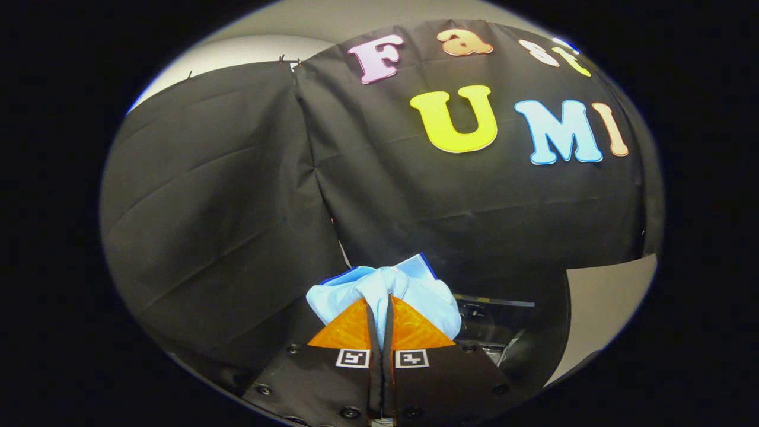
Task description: Put the clothes into the washing machine and then close the washing machine lid.
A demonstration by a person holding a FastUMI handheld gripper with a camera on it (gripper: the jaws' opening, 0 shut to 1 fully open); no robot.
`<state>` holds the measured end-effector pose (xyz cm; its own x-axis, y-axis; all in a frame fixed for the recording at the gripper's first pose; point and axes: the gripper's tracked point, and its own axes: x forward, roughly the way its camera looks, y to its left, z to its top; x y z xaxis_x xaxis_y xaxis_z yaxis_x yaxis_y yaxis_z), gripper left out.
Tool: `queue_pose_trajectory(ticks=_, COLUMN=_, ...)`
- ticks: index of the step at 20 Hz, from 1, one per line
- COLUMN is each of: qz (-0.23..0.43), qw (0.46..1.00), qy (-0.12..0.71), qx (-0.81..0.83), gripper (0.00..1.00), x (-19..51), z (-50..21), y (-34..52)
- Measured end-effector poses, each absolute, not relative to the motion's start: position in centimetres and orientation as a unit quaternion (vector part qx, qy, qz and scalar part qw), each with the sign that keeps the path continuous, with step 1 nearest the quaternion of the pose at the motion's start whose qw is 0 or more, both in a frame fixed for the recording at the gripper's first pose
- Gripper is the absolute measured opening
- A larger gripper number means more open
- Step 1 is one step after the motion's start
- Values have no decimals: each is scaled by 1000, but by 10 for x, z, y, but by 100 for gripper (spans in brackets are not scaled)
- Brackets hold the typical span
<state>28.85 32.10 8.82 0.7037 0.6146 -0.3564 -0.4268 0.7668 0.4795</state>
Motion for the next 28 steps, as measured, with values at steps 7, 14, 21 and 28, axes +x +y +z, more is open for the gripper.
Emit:
queue_pose_trajectory(ticks=7, qz=297, qw=897, qy=281, qx=168, gripper=2, x=290, z=57, y=348)
queue_pose_trajectory(ticks=14, qz=291, qw=890, qy=313, qx=157, gripper=2, x=287, z=13, y=359)
queue_pose_trajectory(ticks=21, qz=280, qw=884, qy=344, qx=152, gripper=2, x=283, z=-26, y=365)
queue_pose_trajectory(ticks=28, qz=269, qw=881, qy=363, qx=143, gripper=2, x=280, z=-65, y=365)
